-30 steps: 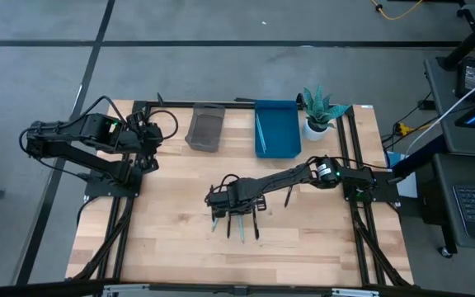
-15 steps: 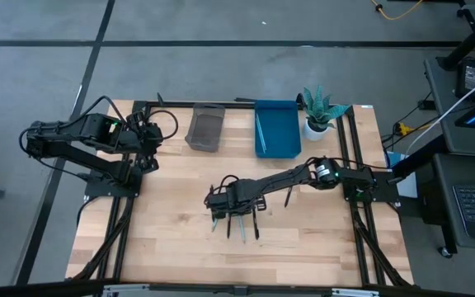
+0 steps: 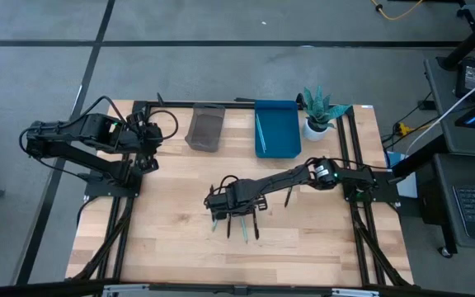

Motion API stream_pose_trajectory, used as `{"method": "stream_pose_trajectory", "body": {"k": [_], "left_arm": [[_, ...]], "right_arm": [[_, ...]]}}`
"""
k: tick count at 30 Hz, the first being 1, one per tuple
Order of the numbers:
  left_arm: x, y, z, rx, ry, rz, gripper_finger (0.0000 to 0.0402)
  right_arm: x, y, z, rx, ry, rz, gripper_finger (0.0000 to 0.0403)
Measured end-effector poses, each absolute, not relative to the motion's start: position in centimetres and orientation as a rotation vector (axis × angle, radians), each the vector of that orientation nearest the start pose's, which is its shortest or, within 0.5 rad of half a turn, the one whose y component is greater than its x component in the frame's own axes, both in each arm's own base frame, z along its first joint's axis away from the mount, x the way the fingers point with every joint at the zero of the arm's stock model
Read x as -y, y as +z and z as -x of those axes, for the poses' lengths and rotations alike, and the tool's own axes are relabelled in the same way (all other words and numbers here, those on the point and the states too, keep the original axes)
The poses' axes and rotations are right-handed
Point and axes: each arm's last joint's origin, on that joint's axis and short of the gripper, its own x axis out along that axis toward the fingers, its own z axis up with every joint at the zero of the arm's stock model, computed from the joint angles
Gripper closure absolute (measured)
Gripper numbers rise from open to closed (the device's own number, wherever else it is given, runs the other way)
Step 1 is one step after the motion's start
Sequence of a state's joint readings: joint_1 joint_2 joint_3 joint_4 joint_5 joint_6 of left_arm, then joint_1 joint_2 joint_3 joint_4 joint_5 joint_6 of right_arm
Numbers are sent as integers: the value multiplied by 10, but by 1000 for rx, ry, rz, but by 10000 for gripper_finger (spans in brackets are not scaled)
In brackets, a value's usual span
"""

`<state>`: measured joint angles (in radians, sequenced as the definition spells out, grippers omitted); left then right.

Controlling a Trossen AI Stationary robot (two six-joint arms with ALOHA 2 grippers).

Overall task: Sort pens & pencils
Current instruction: Put the right light blue pencil into the blue bin

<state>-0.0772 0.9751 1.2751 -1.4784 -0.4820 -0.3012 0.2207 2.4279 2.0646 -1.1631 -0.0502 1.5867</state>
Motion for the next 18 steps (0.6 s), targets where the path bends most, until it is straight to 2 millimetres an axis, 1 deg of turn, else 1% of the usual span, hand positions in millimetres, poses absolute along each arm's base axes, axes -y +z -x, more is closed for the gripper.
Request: {"method": "stream_pose_trajectory", "body": {"k": [5, 9, 12, 18], "left_arm": [[-4, 365, -125, -1068, 521, -62, 329], [-4, 366, -125, -1062, 521, -60, 329], [-4, 366, -125, -1060, 521, -60, 329], [-4, 366, -125, -1060, 521, -60, 329]], "right_arm": [[-103, 167, -461, -1324, -1032, -1071, 373], [-100, 185, -462, -1296, -1044, -1044, 377], [-96, 199, -461, -1279, -1053, -1017, 375], [-83, 223, -453, -1323, -1097, -942, 368]]}}
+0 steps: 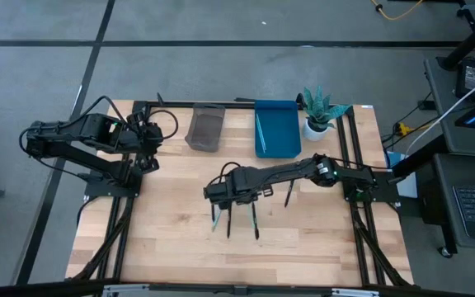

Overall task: Sort pens & pencils
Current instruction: Put the right light blue pencil into the blue bin

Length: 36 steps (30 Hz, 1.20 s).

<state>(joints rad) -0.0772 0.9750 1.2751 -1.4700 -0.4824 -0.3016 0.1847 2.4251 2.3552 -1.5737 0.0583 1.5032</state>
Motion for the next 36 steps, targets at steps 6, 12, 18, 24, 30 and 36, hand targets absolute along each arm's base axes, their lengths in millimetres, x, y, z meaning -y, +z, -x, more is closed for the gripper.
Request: {"method": "stream_pose_trajectory", "body": {"k": [6, 12, 18, 24, 30, 36], "left_arm": [[-4, 366, -125, -1061, 521, -60, 329], [-4, 366, -125, -1063, 518, -66, 329], [-4, 366, -125, -1068, 508, -81, 329], [-4, 366, -125, -1069, 506, -85, 329], [-4, 366, -125, -1075, 495, -104, 329], [-4, 366, -125, -1076, 495, -105, 329]], "right_arm": [[-64, 232, -453, -1313, -1062, -909, 367], [-43, 233, -456, -1328, -1035, -874, 366], [-19, 236, -457, -1328, -1029, -866, 366], [-4, 254, -451, -1263, -1035, -838, 366], [21, 280, -441, -1178, -1046, -805, 366], [50, 303, -428, -1143, -1026, -808, 366]]}}
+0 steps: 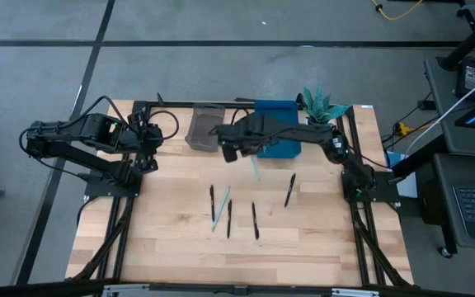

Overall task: Sort pens & pencils
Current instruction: Put the right light blue pencil into the blue bin

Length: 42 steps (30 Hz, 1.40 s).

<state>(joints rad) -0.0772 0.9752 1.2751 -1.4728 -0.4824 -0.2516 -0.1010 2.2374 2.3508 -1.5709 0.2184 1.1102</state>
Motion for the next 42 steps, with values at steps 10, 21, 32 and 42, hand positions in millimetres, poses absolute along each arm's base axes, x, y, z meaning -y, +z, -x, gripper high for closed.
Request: {"method": "stream_pose_trajectory", "body": {"k": [10, 21, 32, 42], "left_arm": [[-4, 366, -125, -1077, 495, -105, 329], [-4, 365, -124, -1086, 495, -107, 329], [-4, 365, -124, -1086, 496, -106, 329], [-4, 365, -124, -1085, 496, -106, 329]], "right_arm": [[106, 322, -407, -1127, -1018, -815, 366], [169, 322, -385, -1141, -1056, -814, 366], [215, 322, -362, -1147, -1081, -849, 366], [222, 276, -353, -1358, -1061, -887, 366]]}}
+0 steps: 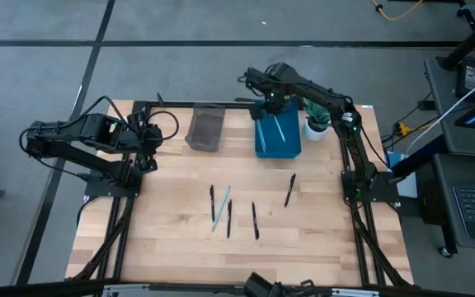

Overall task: Sort pens & pencils
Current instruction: Put the right light blue pencil into the blue bin

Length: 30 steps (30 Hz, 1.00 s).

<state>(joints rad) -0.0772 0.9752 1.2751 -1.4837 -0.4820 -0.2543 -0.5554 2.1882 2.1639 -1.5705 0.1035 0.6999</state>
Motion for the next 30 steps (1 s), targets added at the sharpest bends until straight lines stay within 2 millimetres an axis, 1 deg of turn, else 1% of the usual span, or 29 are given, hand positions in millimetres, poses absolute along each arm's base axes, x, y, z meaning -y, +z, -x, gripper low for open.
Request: {"method": "stream_pose_trajectory", "body": {"k": [2, 6, 12, 19, 30], "left_arm": [[-4, 365, -124, -1085, 496, -105, 329], [-4, 365, -124, -1084, 496, -105, 329], [-4, 365, -125, -1079, 498, -101, 329], [-4, 365, -125, -1079, 499, -99, 329], [-4, 365, -124, -1073, 510, -79, 329]], "right_arm": [[221, 263, -350, -1418, -1070, -889, 366], [219, 244, -346, -1497, -1102, -862, 366], [218, 229, -341, -1552, -1142, -810, 366], [223, 225, -349, -1455, -1120, -801, 366], [226, 224, -354, -1413, -1087, -778, 362]]}}
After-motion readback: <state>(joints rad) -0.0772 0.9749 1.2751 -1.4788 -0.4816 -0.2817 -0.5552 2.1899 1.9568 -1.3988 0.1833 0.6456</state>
